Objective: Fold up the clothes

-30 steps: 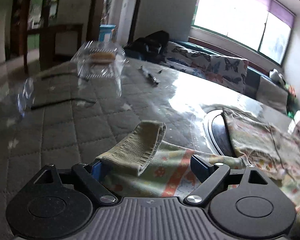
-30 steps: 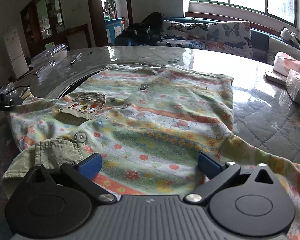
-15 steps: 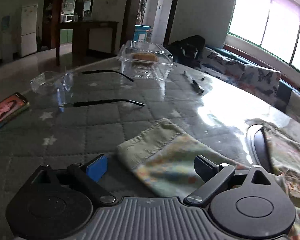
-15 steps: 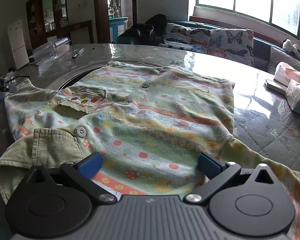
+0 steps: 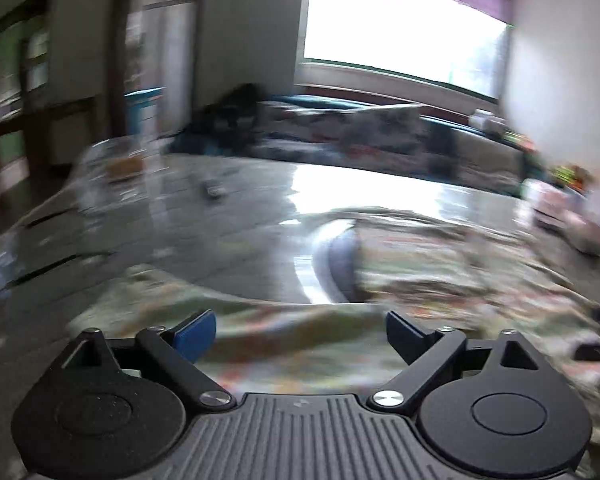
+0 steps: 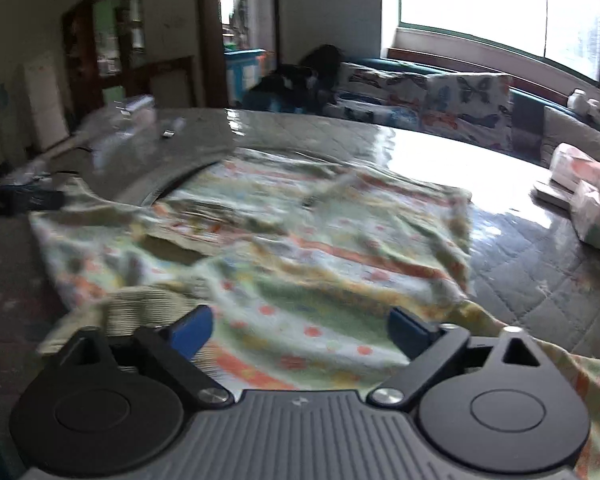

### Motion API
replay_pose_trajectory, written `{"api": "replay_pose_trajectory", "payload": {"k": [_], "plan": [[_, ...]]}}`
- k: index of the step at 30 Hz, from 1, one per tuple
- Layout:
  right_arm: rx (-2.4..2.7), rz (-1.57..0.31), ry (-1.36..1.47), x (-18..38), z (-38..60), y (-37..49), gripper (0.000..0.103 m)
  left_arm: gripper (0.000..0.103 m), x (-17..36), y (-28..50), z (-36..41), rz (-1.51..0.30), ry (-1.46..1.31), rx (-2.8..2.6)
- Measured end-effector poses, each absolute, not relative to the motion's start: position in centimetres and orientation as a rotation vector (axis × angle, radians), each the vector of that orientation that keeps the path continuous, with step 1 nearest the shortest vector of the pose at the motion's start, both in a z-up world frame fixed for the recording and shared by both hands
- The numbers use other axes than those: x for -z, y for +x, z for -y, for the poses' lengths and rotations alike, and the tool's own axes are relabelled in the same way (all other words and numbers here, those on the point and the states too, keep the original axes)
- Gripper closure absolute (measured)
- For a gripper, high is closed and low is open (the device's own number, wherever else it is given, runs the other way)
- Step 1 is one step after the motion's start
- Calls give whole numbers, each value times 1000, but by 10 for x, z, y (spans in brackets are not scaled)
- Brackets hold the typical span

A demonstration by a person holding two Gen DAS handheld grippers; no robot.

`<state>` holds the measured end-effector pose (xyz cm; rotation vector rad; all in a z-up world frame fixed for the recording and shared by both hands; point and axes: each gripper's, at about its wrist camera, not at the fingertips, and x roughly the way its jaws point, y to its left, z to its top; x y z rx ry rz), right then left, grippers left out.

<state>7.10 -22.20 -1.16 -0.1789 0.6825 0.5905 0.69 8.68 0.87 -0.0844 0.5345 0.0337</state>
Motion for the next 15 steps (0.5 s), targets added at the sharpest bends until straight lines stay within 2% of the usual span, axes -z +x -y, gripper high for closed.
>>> {"api": "replay_pose_trajectory", "payload": {"k": [1, 3, 4, 6, 7, 14, 15], "plan": [[-614, -679, -184, 9, 219, 65, 20, 19, -11, 7, -77, -528, -70, 9], [-662, -671, -195, 4, 214, 54, 29, 31, -17, 4, -59, -512, -47, 106], [-688, -670, -195, 2, 211, 50, 36, 33, -20, 1, -52, -504, -34, 149], [-739, -672, -187, 0, 203, 43, 44, 42, -23, -5, -38, -488, -8, 229], [-767, -672, -189, 0, 199, 39, 51, 42, -25, -7, -31, -479, 5, 270], [-820, -677, -275, 14, 173, 26, 72, 42, -28, -26, 2, -459, 83, 452], [-810, -685, -285, 18, 172, 26, 81, 42, -27, -28, 5, -460, 95, 475]]}}
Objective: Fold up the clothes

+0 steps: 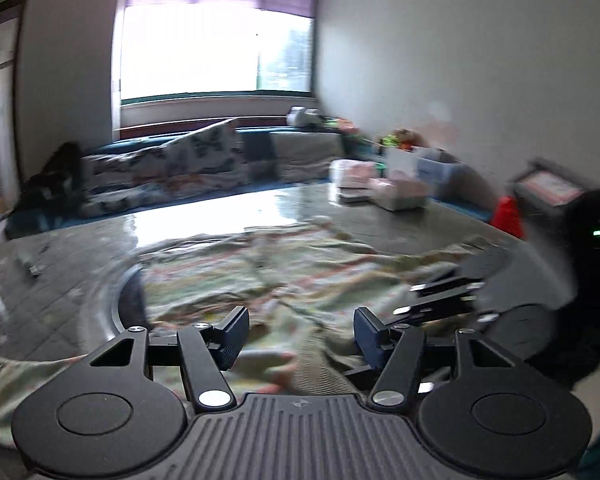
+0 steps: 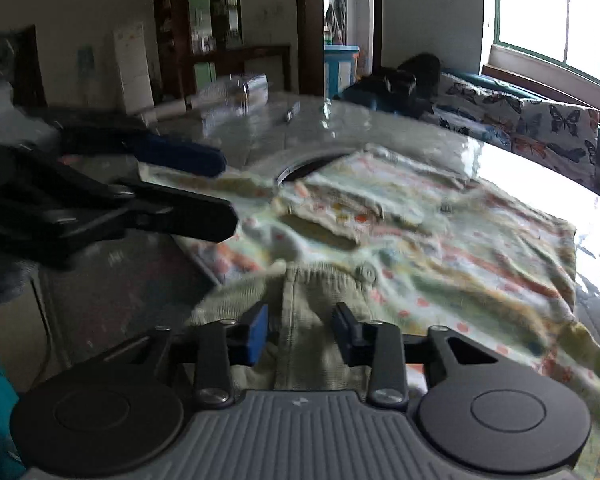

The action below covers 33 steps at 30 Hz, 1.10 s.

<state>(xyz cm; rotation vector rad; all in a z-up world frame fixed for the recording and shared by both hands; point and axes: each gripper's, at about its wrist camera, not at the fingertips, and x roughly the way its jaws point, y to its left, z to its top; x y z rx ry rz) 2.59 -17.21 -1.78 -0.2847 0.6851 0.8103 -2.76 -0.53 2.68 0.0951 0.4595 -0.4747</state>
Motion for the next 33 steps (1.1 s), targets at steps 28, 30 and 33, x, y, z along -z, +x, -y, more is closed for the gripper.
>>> {"api": "replay_pose_trajectory", "payload": {"k": [28, 30, 33], "plan": [[-828, -707, -16, -2, 219, 36, 93, 77, 24, 6, 47, -672, 415, 636], [-845, -713, -56, 1, 212, 32, 86, 80, 25, 8, 47, -678, 410, 638], [-855, -720, -119, 7, 201, 26, 79, 90, 26, 9, 46, -675, 397, 639]]}}
